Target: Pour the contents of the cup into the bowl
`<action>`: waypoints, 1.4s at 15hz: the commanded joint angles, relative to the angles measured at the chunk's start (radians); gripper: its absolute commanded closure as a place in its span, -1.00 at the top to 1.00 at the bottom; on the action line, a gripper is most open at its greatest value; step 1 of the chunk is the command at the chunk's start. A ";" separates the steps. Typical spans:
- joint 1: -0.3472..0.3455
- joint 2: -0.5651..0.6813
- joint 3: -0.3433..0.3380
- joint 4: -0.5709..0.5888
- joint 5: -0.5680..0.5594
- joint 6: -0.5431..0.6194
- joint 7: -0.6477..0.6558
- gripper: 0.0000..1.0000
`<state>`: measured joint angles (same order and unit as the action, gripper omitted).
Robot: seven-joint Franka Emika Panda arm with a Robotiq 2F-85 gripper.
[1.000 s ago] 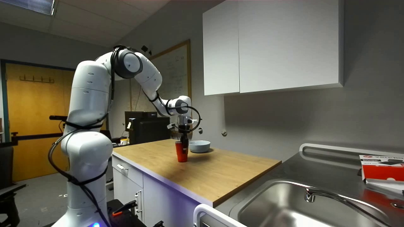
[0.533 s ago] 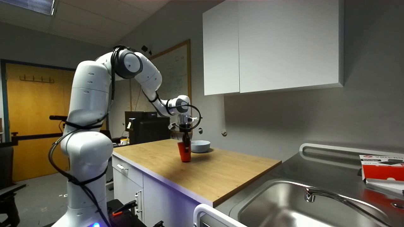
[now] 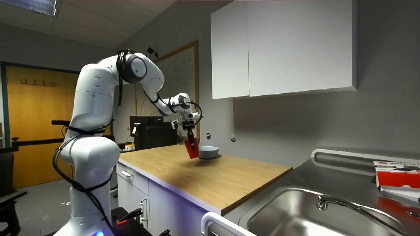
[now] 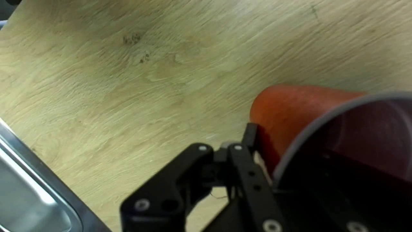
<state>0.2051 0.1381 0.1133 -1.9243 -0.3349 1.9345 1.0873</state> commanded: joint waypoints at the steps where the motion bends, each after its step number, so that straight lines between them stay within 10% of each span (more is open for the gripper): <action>1: 0.034 0.069 0.007 0.149 -0.061 -0.101 0.088 -0.91; 21: 0.277 0.676 -0.154 1.048 -0.299 -0.587 0.134 -0.91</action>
<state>0.4232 0.7000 0.0044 -1.0651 -0.5766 1.4481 1.2376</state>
